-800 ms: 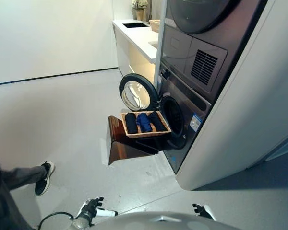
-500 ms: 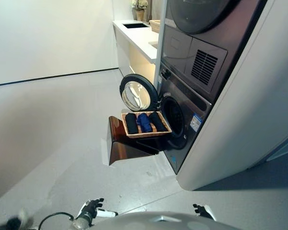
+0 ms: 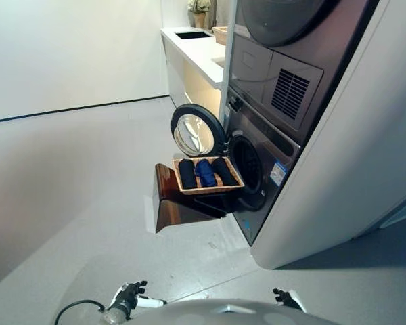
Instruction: Pick up the clothes and place them into the washing machine
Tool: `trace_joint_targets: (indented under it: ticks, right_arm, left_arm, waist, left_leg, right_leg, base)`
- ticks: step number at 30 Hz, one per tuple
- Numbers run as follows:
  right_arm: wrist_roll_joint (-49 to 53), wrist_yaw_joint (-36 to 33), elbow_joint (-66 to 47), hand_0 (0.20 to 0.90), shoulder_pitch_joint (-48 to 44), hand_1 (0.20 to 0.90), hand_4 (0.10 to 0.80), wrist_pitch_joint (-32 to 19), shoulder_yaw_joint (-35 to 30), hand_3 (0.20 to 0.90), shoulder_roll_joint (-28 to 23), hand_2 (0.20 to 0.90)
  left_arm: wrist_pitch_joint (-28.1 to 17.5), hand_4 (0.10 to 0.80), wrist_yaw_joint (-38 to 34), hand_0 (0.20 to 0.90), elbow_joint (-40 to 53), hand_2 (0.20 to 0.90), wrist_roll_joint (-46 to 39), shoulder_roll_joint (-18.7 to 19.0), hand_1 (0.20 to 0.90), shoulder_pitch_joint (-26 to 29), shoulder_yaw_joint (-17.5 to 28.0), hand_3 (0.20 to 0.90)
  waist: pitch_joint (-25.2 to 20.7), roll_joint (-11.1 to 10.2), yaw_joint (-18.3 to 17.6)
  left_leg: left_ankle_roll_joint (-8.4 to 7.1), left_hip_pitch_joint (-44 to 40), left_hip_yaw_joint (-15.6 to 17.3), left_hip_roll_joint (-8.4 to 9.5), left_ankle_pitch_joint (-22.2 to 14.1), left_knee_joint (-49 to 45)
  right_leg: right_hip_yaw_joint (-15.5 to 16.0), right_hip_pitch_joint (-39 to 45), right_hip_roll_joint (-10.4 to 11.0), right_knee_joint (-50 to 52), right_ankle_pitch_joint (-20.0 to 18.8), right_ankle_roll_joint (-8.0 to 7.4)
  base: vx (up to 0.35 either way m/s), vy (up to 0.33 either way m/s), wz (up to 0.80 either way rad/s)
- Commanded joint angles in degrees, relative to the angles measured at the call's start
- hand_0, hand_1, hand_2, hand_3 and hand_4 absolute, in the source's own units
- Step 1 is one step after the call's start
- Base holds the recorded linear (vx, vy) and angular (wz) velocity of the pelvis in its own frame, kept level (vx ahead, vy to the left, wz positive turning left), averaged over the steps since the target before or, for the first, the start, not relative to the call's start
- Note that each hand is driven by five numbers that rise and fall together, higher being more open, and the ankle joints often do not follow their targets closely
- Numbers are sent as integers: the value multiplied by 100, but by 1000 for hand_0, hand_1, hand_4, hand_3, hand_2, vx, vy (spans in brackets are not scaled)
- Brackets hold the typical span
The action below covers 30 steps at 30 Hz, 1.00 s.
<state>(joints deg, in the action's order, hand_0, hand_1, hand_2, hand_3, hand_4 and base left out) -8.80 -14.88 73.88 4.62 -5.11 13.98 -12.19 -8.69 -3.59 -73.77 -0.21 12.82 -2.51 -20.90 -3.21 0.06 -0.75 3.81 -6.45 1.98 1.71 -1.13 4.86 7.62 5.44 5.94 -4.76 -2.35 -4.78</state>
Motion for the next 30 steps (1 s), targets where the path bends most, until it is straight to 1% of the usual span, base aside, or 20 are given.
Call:
trace_joint_targets:
  ticks: [1, 11, 16, 22, 23, 24, 25, 26, 27, 29, 30]
  right_arm:
    - [-181, -51, 435, 900, -368, 900, 800, -59, 117, 900, -172, 900]
    - [-185, -26, 358, 900, -424, 900, 800, -52, 150, 900, -191, 900]
    - [-161, -7, 242, 900, -498, 900, 800, -39, 188, 900, -190, 900]
    - [-99, -49, 240, 900, -612, 900, 800, -24, 136, 900, -205, 900]
    - [-50, -67, 228, 900, -628, 900, 800, -38, 76, 900, -208, 900]
    - [40, -93, 231, 900, -636, 900, 800, -57, -7, 900, -228, 900]
    - [40, -93, 232, 900, -638, 900, 800, -57, -8, 900, -228, 900]
    - [68, -118, 233, 900, -648, 900, 800, -56, -36, 900, -236, 900]
    - [123, -137, 260, 900, -665, 900, 800, -63, -69, 900, -244, 900]
    - [199, -133, 286, 900, -656, 900, 800, -82, -139, 900, -248, 900]
    - [206, -133, 289, 900, -645, 900, 800, -81, -167, 900, -262, 900]
  left_arm:
    - [-125, 800, 31, 900, -317, 900, 148, -391, 900, 342, 135, 900]
    - [-124, 800, 39, 900, -299, 900, 147, -372, 900, 365, 125, 900]
    - [-118, 800, 8, 900, -243, 900, 95, -322, 900, 410, 138, 900]
    - [-122, 800, -51, 900, -169, 900, 73, -243, 900, 525, 130, 900]
    - [-115, 800, -54, 900, -176, 900, 89, -233, 900, 553, 119, 900]
    - [-126, 800, -67, 900, -144, 900, 80, -198, 900, 584, 123, 900]
    - [-125, 800, -67, 900, -144, 900, 80, -198, 900, 586, 124, 900]
    - [-132, 800, -66, 900, -117, 900, 60, -174, 900, 603, 117, 900]
    - [-132, 800, -64, 900, -92, 900, 60, -149, 900, 639, 114, 900]
    - [-125, 800, -50, 900, -125, 900, 72, -125, 900, 649, 111, 900]
    - [-122, 800, -50, 900, -165, 900, 84, -107, 900, 659, 118, 900]
  waist:
    - [1, -96, 48]
    - [30, -116, 67]
    - [103, -163, 102]
    - [267, -147, 114]
    - [305, -129, 92]
    - [385, -94, 41]
    - [387, -99, 45]
    - [462, -74, 7]
    - [523, -28, -25]
    - [545, 13, -90]
    - [548, 21, -133]
  left_leg:
    - [-463, 176, 25, -96, -119, 12]
    - [-430, 198, 23, -76, -158, -13]
    - [-329, 297, 48, 4, -226, -131]
    - [-141, 420, 1, 113, -358, -349]
    - [-83, 410, -24, 144, -396, -388]
    - [-22, 344, -69, 195, -459, -445]
    - [-19, 348, -64, 201, -462, -450]
    - [10, 330, -105, 207, -466, -508]
    - [33, 322, -151, 199, -481, -560]
    - [31, 177, -256, 214, -563, -529]
    - [15, 58, -330, 236, -640, -506]
  right_leg:
    - [-126, -150, 30, 131, 134, -96]
    - [-133, -176, 66, 162, 141, -118]
    - [-191, -308, 168, 373, 168, -168]
    - [-244, -693, 269, 1247, 310, -239]
    - [-261, -805, 303, 1544, 300, -271]
    - [-342, -1052, 319, 2153, 121, -290]
    - [-351, -1065, 325, 2173, 130, -294]
    - [-401, -1202, 311, 2499, -18, -280]
    - [-447, -1360, 272, 2800, -30, -254]
    - [-438, -1598, 181, 2813, 33, -172]
    - [-385, -1711, 165, 2557, 76, -110]
  base:
    - [0, 0, 0]
    - [2, 3, 0]
    - [22, 55, -1]
    - [28, 107, -2]
    - [99, 218, 5]
    - [83, 174, 3]
    - [59, 152, 4]
    - [32, 104, 9]
    - [100, 147, 10]
    - [203, 102, 18]
    - [256, 24, 37]
